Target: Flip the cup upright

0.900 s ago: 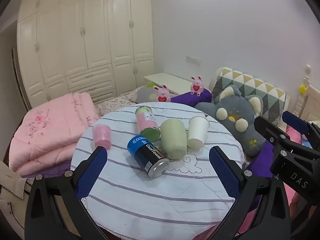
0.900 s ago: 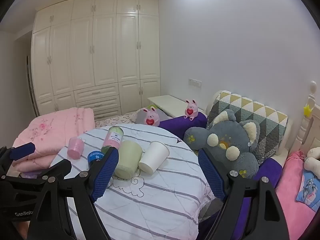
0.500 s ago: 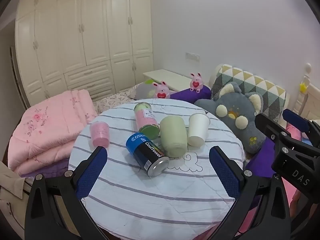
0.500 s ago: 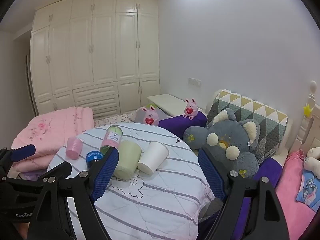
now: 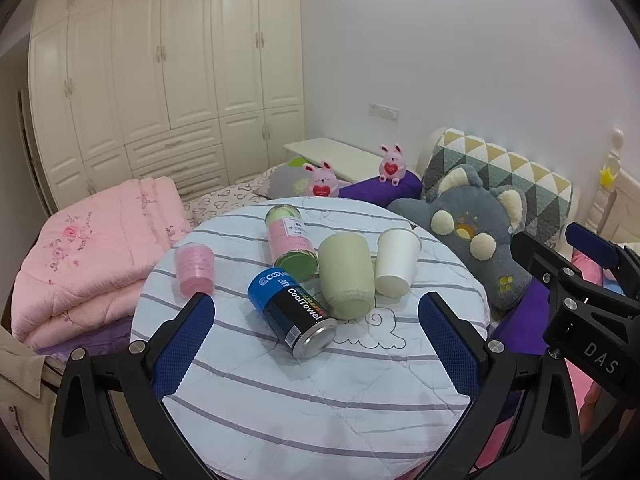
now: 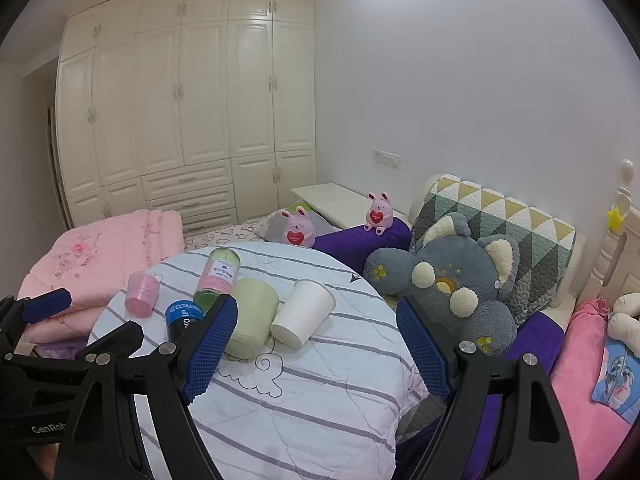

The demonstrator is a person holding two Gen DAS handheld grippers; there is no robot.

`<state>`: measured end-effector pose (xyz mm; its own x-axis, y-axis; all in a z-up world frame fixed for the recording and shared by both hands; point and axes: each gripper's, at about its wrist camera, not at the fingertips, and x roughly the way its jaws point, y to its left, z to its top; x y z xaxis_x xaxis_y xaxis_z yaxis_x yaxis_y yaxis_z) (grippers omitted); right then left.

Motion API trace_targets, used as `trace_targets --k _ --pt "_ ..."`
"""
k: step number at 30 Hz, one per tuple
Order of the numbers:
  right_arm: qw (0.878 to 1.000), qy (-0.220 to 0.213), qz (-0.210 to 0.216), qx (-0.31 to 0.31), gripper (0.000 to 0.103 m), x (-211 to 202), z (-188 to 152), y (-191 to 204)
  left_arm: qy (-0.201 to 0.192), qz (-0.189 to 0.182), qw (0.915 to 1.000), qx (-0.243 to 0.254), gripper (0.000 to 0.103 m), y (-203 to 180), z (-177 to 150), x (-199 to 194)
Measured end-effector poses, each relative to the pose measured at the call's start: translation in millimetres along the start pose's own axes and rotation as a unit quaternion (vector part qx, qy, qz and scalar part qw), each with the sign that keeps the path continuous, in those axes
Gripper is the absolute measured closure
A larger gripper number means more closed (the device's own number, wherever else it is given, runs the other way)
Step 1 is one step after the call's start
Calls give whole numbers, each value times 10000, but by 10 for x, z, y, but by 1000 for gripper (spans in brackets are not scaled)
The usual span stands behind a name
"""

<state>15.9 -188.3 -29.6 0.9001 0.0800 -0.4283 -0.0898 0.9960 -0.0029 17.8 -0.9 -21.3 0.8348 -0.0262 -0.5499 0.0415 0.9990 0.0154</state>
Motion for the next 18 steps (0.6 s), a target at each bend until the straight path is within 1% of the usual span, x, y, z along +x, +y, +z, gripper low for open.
trace_targets --k 6,18 --pt "10000 14 31 -3 20 19 11 -2 1 16 10000 -47 0 38 14 28" --pt "9999 139 -9 -28 20 119 -27 30 209 -24 9997 -91 0 95 -13 163"
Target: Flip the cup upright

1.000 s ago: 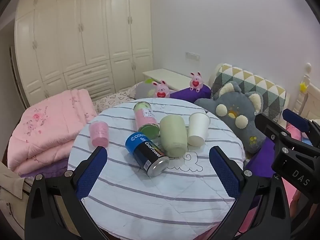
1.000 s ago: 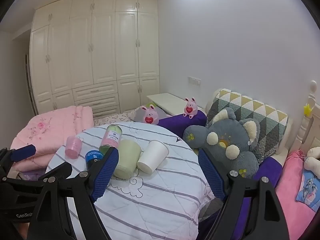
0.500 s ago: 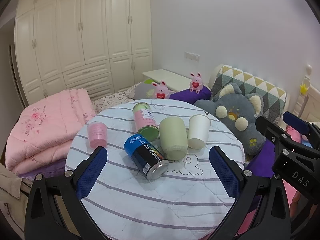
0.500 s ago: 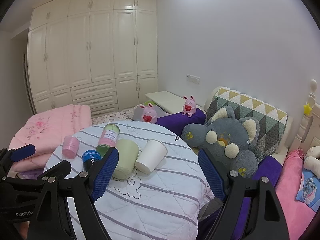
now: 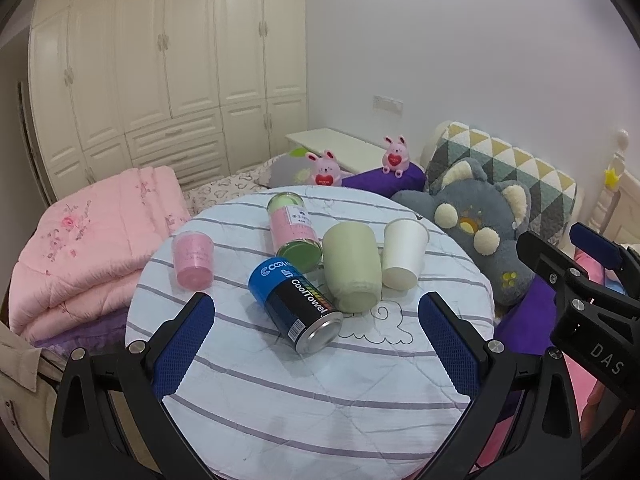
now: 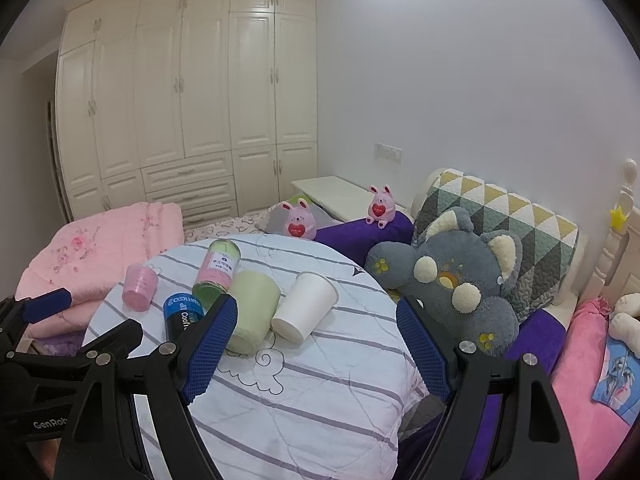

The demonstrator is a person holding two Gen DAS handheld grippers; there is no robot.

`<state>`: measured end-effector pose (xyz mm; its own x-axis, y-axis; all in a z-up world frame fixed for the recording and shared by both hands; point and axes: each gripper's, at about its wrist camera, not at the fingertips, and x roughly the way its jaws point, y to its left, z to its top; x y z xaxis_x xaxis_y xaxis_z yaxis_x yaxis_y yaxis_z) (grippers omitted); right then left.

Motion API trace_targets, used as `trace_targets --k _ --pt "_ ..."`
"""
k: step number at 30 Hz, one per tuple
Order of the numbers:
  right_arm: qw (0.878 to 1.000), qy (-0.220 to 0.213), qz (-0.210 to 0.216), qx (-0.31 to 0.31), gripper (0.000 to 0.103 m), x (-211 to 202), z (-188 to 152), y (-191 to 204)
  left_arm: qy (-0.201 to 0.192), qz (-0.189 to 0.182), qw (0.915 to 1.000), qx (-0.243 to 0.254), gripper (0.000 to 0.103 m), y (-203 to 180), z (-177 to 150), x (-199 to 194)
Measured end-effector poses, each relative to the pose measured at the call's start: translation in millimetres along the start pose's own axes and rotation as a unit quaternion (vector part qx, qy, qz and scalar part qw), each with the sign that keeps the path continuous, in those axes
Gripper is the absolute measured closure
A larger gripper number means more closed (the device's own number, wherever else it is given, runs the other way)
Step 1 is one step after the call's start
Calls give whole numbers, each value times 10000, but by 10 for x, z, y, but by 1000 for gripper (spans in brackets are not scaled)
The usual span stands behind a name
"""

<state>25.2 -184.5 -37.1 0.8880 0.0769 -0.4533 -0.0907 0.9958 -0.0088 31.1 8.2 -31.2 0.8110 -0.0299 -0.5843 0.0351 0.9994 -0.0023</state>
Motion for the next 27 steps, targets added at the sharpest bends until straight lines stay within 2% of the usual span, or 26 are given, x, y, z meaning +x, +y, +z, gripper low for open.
trace_targets --k 16,27 --pt "9996 266 -40 131 20 324 4 -165 352 53 9994 -21 0 -1 63 371" --pt "9983 428 -73 377 20 618 18 -420 983 -138 9950 86 0 -272 163 873"
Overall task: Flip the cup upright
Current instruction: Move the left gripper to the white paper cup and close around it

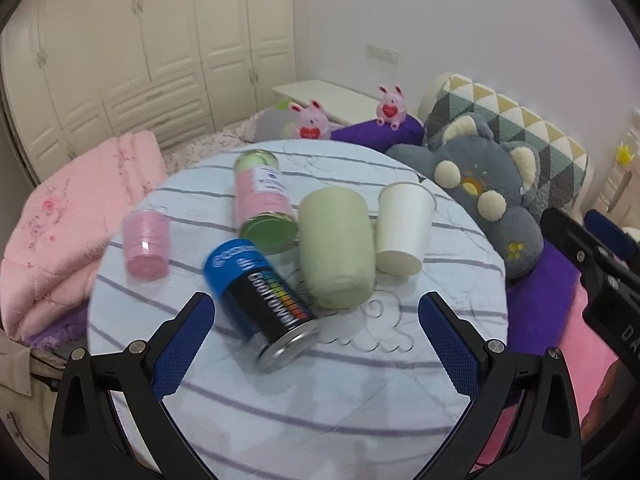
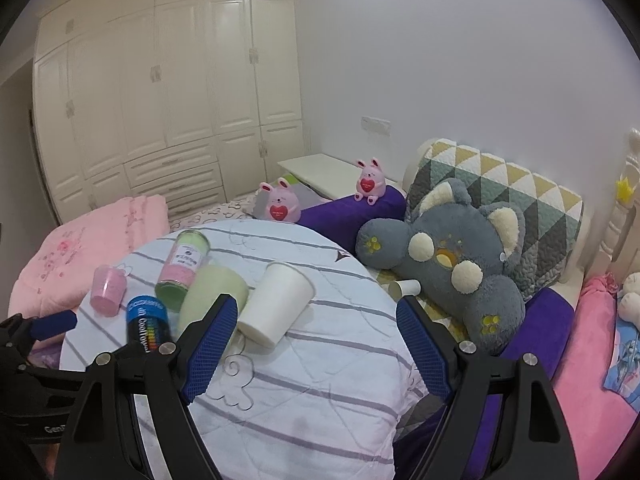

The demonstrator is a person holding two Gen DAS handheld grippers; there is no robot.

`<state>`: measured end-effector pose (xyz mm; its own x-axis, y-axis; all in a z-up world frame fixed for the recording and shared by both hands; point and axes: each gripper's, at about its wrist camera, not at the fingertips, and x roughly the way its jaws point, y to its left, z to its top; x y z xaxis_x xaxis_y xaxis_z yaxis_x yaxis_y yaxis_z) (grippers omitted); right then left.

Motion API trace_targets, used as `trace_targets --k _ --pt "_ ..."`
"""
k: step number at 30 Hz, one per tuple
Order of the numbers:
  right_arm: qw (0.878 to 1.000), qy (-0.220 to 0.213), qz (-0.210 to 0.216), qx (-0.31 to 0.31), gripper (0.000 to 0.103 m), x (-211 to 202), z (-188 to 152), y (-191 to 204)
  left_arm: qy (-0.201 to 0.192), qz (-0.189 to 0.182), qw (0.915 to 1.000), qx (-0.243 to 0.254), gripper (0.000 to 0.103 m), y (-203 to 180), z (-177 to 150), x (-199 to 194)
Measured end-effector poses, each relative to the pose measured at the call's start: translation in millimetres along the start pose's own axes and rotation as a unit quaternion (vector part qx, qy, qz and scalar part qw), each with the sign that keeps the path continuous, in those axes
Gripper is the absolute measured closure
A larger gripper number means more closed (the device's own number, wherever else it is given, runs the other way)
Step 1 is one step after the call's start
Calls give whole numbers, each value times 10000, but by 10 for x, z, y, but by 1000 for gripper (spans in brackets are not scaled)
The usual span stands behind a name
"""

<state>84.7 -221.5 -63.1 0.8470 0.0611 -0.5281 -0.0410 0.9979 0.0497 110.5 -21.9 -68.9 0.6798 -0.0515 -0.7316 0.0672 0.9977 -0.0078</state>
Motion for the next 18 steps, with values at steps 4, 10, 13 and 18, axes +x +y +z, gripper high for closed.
trace_targets --k 4,10,13,18 --pt "9999 125 37 27 20 147 14 -81 394 -48 9992 -9 0 -100 117 276" --pt "9996 244 144 62 20 340 27 -135 718 45 9974 89 0 -196 233 565" --pt "9995 265 139 104 20 432 55 -183 725 -109 9973 100 0 -258 310 624" --pt "9995 270 -25 154 20 536 135 -288 809 -314 9951 479 0 -596 428 823"
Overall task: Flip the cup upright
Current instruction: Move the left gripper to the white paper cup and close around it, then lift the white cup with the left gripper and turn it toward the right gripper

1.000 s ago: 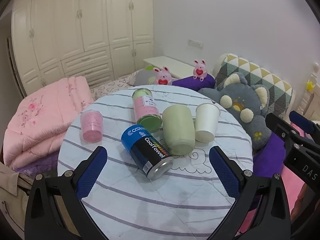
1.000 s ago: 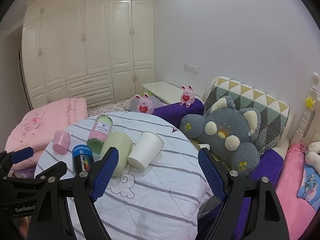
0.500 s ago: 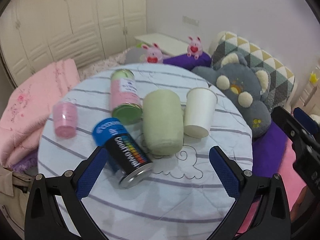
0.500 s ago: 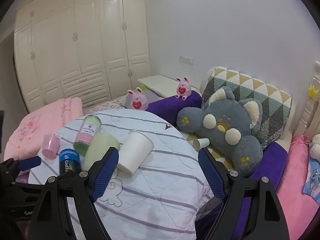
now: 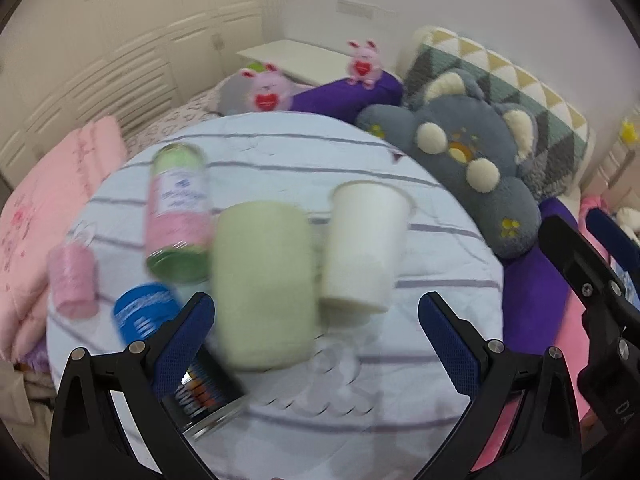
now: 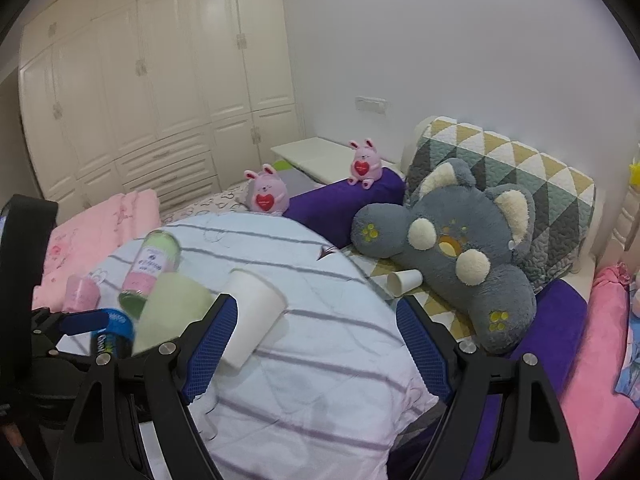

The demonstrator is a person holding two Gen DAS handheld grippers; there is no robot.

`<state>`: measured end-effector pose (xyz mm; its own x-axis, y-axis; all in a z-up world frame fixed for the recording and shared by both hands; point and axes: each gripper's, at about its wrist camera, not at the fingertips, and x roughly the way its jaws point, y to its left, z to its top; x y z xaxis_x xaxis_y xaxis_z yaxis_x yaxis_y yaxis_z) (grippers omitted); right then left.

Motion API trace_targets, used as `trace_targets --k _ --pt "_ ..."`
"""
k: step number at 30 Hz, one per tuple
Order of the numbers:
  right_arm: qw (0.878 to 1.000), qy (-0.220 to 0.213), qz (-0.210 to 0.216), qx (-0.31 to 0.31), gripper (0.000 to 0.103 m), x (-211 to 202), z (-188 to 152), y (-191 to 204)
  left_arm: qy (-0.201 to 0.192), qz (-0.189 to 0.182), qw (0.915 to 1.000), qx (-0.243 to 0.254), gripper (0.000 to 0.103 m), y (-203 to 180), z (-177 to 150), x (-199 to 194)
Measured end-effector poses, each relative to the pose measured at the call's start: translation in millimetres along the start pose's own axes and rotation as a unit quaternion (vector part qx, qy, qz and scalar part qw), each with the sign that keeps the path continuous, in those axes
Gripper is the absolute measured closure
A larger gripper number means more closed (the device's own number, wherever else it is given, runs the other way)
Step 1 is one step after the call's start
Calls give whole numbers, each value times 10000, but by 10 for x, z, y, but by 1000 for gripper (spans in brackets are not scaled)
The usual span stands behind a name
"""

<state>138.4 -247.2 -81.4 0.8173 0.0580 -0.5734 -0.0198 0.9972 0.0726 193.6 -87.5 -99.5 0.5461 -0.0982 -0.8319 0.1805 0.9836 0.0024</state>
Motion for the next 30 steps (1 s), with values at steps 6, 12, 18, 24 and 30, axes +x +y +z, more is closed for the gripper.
trace_targets --k 6,12,18,24,30 --pt "9999 100 -111 30 20 144 48 -170 320 -97 9989 333 0 -300 154 331" --pt "9996 232 -82 129 20 279 32 -265 510 -104 9977 436 0 -425 263 548" --pt "9994 284 -24 184 20 361 33 -306 635 -56 9973 353 21 -433 296 720" --pt "9993 306 -3 202 20 398 37 -324 639 215 9969 412 39 -420 294 792" --pt "9993 306 -12 207 20 373 25 -318 461 -129 9986 213 40 -340 278 658"
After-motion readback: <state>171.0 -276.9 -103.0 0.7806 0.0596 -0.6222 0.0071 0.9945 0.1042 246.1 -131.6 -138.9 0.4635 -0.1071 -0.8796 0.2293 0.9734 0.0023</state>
